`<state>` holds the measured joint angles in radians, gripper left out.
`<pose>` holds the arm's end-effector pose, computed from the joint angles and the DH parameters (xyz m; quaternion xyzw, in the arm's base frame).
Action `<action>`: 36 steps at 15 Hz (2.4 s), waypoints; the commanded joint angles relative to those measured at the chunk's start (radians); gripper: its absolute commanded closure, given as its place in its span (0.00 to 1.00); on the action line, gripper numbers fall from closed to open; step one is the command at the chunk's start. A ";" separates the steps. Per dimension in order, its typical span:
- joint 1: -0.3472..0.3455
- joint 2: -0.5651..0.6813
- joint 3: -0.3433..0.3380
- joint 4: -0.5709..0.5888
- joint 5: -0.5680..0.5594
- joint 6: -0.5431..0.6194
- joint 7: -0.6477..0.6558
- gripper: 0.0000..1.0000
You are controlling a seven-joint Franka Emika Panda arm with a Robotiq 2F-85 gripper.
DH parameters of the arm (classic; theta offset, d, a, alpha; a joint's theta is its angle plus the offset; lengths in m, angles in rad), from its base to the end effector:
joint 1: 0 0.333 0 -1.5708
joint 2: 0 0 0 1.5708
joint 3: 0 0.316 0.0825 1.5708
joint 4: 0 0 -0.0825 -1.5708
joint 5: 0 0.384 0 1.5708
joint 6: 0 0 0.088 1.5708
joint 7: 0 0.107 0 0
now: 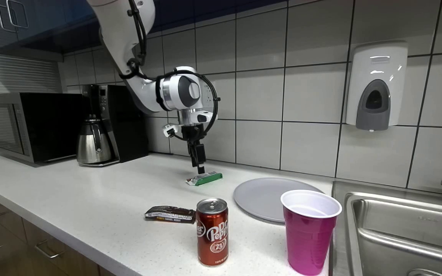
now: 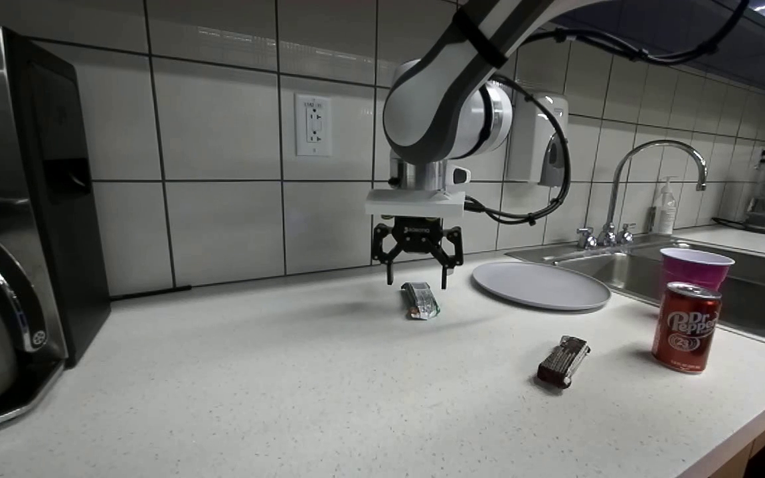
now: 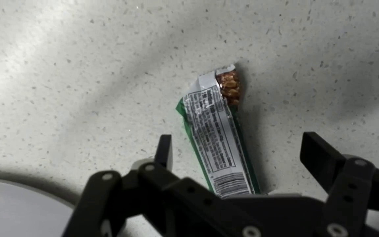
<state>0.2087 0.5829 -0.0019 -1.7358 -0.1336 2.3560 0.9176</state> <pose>0.6585 0.1364 0.2472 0.9514 -0.3036 0.0416 0.0312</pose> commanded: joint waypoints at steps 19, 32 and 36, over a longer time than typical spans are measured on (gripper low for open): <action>-0.040 0.001 -0.019 -0.019 0.107 0.014 -0.143 0.00; -0.041 0.023 -0.022 -0.007 0.130 0.007 -0.185 0.26; -0.041 0.024 -0.022 -0.007 0.132 0.009 -0.188 0.58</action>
<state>0.1769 0.6048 -0.0252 -1.7548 -0.0300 2.3679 0.7710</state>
